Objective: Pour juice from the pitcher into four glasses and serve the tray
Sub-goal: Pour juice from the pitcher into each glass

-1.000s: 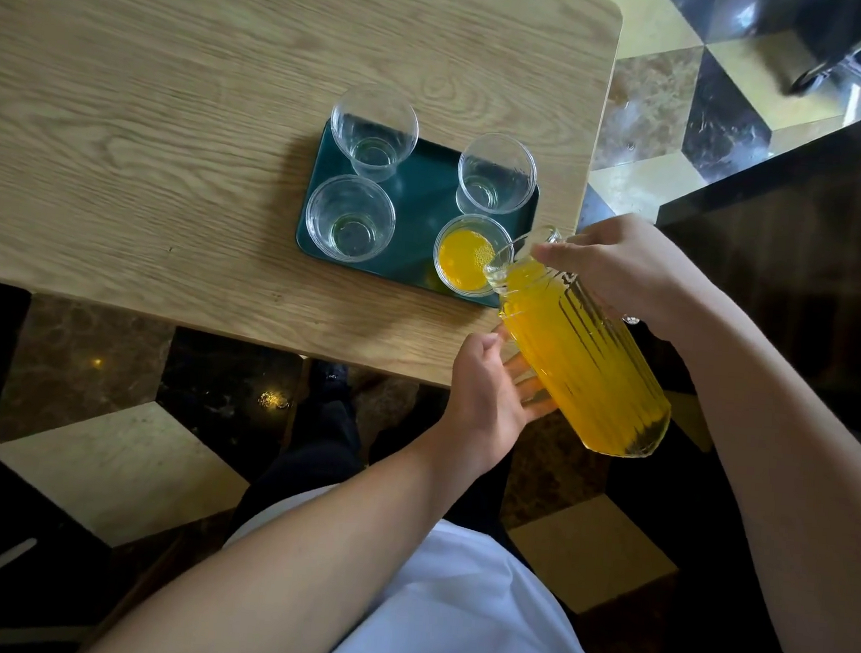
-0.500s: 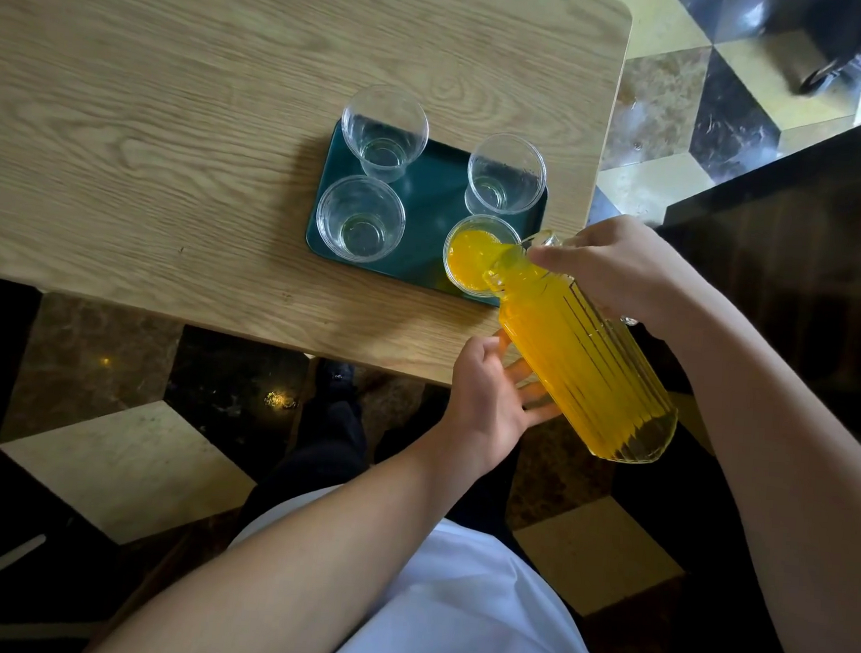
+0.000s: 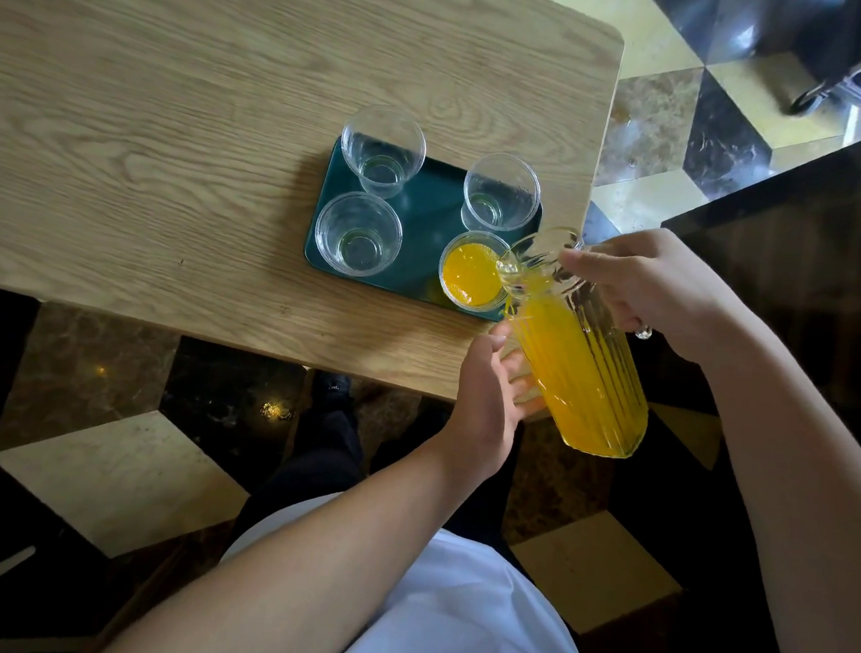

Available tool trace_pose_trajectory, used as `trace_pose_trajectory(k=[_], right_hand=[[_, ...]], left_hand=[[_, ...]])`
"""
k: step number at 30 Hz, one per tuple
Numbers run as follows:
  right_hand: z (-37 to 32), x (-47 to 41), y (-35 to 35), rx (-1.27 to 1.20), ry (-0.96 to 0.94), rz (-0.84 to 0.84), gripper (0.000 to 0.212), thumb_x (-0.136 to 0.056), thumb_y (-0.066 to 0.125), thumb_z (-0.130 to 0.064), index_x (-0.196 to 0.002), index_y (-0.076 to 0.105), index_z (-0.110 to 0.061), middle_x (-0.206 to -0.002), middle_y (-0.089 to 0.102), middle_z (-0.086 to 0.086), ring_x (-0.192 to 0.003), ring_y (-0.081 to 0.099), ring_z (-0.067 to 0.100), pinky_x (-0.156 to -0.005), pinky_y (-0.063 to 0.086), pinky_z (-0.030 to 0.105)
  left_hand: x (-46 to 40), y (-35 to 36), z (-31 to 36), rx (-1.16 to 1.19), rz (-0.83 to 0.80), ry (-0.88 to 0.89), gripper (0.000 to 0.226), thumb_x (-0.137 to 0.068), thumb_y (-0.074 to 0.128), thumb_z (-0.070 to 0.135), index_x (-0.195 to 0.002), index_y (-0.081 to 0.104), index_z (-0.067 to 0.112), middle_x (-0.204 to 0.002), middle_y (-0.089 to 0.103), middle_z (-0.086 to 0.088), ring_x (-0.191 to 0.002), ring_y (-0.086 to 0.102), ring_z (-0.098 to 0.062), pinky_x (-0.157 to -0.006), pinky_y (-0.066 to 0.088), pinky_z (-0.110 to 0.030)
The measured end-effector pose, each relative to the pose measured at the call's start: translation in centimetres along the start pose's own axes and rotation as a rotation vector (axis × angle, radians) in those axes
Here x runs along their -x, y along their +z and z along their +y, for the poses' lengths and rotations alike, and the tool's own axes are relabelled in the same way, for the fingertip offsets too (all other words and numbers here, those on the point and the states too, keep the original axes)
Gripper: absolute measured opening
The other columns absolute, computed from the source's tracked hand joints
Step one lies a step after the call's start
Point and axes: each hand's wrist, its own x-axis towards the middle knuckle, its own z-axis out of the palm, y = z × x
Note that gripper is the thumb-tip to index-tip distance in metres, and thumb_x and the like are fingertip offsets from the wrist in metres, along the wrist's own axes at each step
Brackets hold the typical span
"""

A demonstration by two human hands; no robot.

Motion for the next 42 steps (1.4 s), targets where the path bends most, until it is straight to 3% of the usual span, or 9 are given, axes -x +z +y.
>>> trace_pose_trajectory(k=[3, 8, 12, 19, 23, 27, 32, 36, 42], right_hand=[[-0.4, 0.0, -0.7, -0.052, -0.018, -0.007, 0.052, -0.082, 0.075, -0.051, -0.045, 0.048, -0.025, -0.055, 0.031, -0.001, -0.052, 0.026, 0.020, -0.055, 0.025, 0.033], [-1.2, -0.6, -1.9, -0.086, -0.044, 0.008, 0.056, -0.090, 0.074, -0.041, -0.049, 0.039, -0.026, -0.050, 0.033, -0.004, -0.048, 0.027, 0.019, -0.053, 0.028, 0.032], [-2.0, -1.7, -2.7, -0.057, -0.048, 0.000, 0.060, -0.091, 0.073, -0.041, -0.044, 0.040, -0.026, -0.050, 0.033, -0.001, -0.048, 0.027, 0.019, -0.053, 0.027, 0.032], [-3.2, -4.2, -3.2, 0.038, -0.013, -0.024, 0.050, -0.089, 0.076, -0.043, -0.066, 0.059, -0.001, -0.057, 0.031, 0.008, -0.054, 0.028, 0.022, -0.055, 0.025, 0.034], [-3.5, -5.5, -3.6, 0.063, 0.016, -0.037, 0.043, -0.088, 0.077, -0.042, -0.057, 0.062, -0.017, -0.053, 0.033, 0.006, -0.049, 0.029, 0.021, -0.052, 0.028, 0.032], [-3.4, -6.6, -3.6, 0.100, 0.050, -0.021, 0.050, -0.088, 0.077, -0.043, -0.094, 0.070, 0.006, -0.045, 0.035, -0.003, -0.042, 0.031, 0.019, -0.049, 0.029, 0.029], [-3.3, -7.5, -3.5, 0.143, 0.060, -0.020, 0.048, -0.087, 0.077, -0.045, -0.061, 0.050, -0.015, -0.046, 0.037, -0.001, -0.040, 0.031, 0.018, -0.047, 0.030, 0.027], [-3.0, -8.1, -3.4, 0.176, 0.065, -0.033, 0.044, -0.087, 0.076, -0.047, -0.072, 0.057, -0.009, -0.044, 0.039, -0.003, -0.036, 0.034, 0.015, -0.046, 0.031, 0.026], [-2.5, -8.9, -3.3, 0.197, 0.051, -0.044, 0.052, -0.084, 0.076, -0.050, -0.059, 0.049, -0.014, -0.041, 0.040, -0.001, -0.033, 0.034, 0.014, -0.046, 0.030, 0.026]], left_hand=[[-0.1, 0.7, 0.8, -0.026, 0.006, 0.008, 0.049, -0.098, 0.031, 0.038, -0.147, 0.040, 0.032, -0.141, 0.058, -0.007, -0.125, 0.056, -0.030, -0.111, 0.037, -0.059], [-0.6, 2.0, 2.3, -0.048, 0.033, 0.023, 0.034, -0.099, 0.029, 0.040, -0.119, 0.057, 0.041, -0.105, 0.067, 0.010, -0.109, 0.062, -0.021, -0.097, 0.049, -0.050], [-1.3, 2.8, 3.0, -0.028, 0.033, 0.002, 0.038, -0.100, 0.029, 0.042, -0.134, 0.047, 0.036, -0.141, 0.055, -0.007, -0.127, 0.053, -0.031, -0.108, 0.041, -0.057], [-2.7, 4.3, 3.8, 0.054, 0.084, -0.040, 0.051, -0.103, 0.029, 0.040, -0.153, 0.033, 0.028, -0.153, 0.044, -0.015, -0.130, 0.049, -0.031, -0.101, 0.045, -0.053], [-3.0, 4.8, 4.1, 0.077, 0.099, -0.059, 0.052, -0.102, 0.029, 0.040, -0.153, 0.030, 0.032, -0.150, 0.047, -0.014, -0.131, 0.051, -0.035, -0.104, 0.044, -0.058], [-3.1, 5.2, 4.4, 0.080, 0.101, -0.084, 0.056, -0.102, 0.031, 0.041, -0.157, 0.021, 0.032, -0.160, 0.031, -0.016, -0.139, 0.040, -0.038, -0.096, 0.045, -0.053], [-3.1, 5.4, 4.3, 0.134, 0.099, -0.102, 0.053, -0.102, 0.031, 0.038, -0.154, 0.027, 0.027, -0.140, 0.048, -0.011, -0.121, 0.052, -0.032, -0.093, 0.045, -0.055], [-2.9, 5.8, 4.5, 0.160, 0.085, -0.145, 0.058, -0.102, 0.029, 0.037, -0.158, 0.017, 0.027, -0.160, 0.029, -0.015, -0.140, 0.037, -0.040, -0.101, 0.039, -0.059], [-3.2, 5.8, 4.7, 0.209, 0.120, -0.166, 0.057, -0.103, 0.030, 0.036, -0.157, 0.016, 0.026, -0.160, 0.025, -0.016, -0.144, 0.028, -0.041, -0.104, 0.035, -0.064]])
